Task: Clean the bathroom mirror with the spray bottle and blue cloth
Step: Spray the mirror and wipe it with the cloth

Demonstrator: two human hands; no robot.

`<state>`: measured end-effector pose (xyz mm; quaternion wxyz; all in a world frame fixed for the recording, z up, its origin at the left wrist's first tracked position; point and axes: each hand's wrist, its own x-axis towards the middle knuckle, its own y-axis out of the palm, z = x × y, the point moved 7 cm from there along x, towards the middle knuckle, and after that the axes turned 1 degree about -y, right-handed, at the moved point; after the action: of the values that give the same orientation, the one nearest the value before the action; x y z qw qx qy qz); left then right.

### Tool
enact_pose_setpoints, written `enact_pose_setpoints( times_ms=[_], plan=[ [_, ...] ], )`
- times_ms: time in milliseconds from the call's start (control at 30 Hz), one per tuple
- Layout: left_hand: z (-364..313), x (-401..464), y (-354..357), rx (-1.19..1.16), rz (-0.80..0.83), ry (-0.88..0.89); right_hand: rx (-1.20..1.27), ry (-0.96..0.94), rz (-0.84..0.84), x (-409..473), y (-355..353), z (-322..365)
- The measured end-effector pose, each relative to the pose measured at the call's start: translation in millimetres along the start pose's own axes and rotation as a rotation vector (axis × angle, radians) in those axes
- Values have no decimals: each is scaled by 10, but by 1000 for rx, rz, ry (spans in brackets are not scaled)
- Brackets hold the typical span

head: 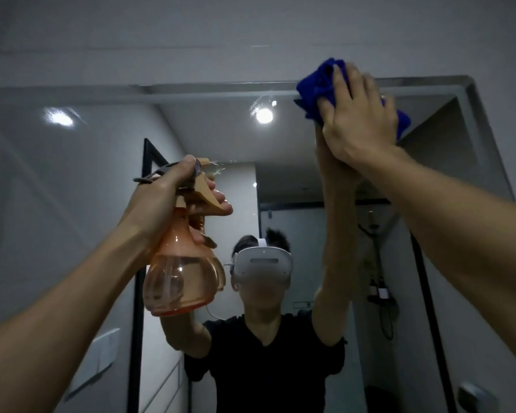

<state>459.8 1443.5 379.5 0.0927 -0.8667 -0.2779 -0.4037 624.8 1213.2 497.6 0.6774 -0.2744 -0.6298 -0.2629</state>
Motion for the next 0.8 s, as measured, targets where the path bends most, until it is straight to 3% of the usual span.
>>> enact_pose_setpoints(
  times_ms=[100, 233, 433, 533, 667, 800],
  plan=[
    [11, 11, 4, -15, -8, -22, -12, -30, 44, 75, 56, 455],
    [29, -33, -14, 23, -16, -11, -46, -280, 43, -521, 232, 1062],
    [25, -94, -39, -4, -14, -13, -106, -501, 82, -1479, 281, 791],
    [55, -75, -73, -31, -6, -28, -118, -421, 41, -1349, 155, 389],
    [79, -50, -107, -11, -31, -11, -72, -127, -18, -691, 33, -101],
    [84, -45, -106, -19, -42, 5, -6, 19, 5, -48, 7, -48]
  ],
)
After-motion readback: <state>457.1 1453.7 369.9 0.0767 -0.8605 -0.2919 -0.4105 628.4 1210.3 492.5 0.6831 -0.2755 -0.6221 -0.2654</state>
